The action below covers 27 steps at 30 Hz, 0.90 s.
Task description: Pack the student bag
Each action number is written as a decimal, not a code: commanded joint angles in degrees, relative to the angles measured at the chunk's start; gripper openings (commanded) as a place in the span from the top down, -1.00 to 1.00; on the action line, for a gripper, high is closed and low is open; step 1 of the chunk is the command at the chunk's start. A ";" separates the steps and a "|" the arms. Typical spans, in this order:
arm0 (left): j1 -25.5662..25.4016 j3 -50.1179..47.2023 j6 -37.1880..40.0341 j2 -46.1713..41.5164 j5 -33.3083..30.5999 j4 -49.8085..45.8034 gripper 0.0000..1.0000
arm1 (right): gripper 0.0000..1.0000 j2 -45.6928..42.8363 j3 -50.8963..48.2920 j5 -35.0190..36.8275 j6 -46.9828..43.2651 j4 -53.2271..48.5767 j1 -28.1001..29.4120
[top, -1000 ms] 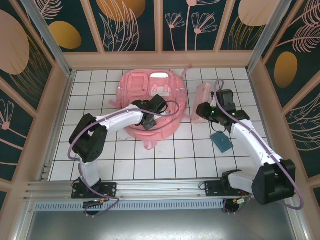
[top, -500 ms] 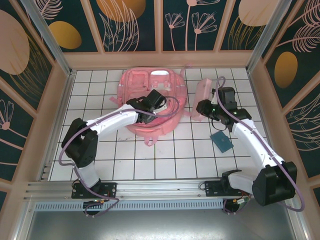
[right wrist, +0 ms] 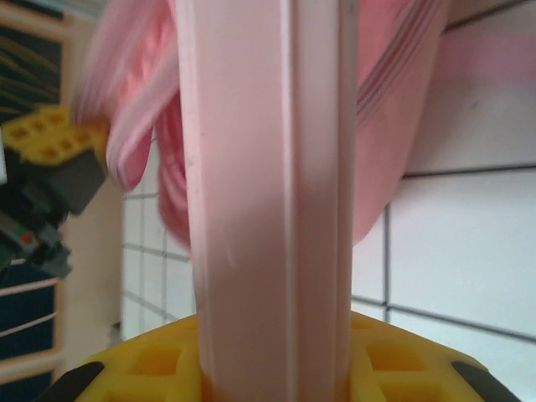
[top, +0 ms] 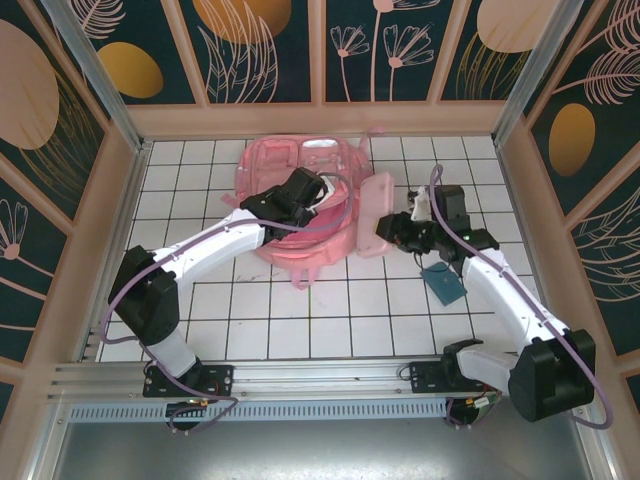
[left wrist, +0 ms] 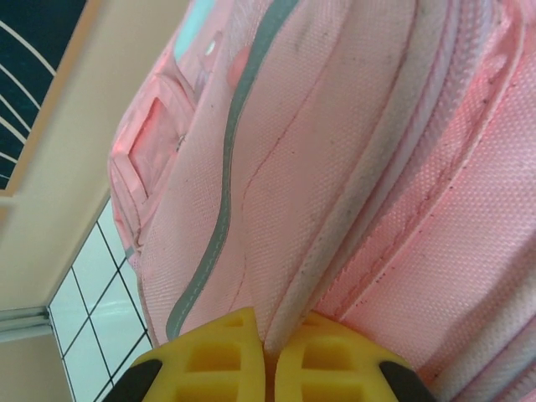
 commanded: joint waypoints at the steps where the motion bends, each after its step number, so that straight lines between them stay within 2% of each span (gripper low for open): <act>1: 0.27 5.97 -5.21 -2.16 -1.79 10.06 1.00 | 0.58 0.34 -2.70 -9.78 8.40 12.09 2.26; 6: 0.07 7.42 -7.14 -2.91 0.29 11.27 1.00 | 0.59 4.84 -4.63 -12.57 18.87 23.39 6.00; 13: -0.63 6.70 -8.07 -4.24 2.15 12.88 1.00 | 0.60 17.40 -0.56 -14.10 30.63 34.63 10.00; 19: -1.00 5.40 -8.85 -5.49 1.87 14.07 1.00 | 0.60 29.72 10.62 -11.71 30.33 38.65 13.46; 27: -1.00 3.63 -11.44 -7.40 0.69 14.03 1.00 | 0.59 44.56 22.04 -10.33 28.84 42.55 13.88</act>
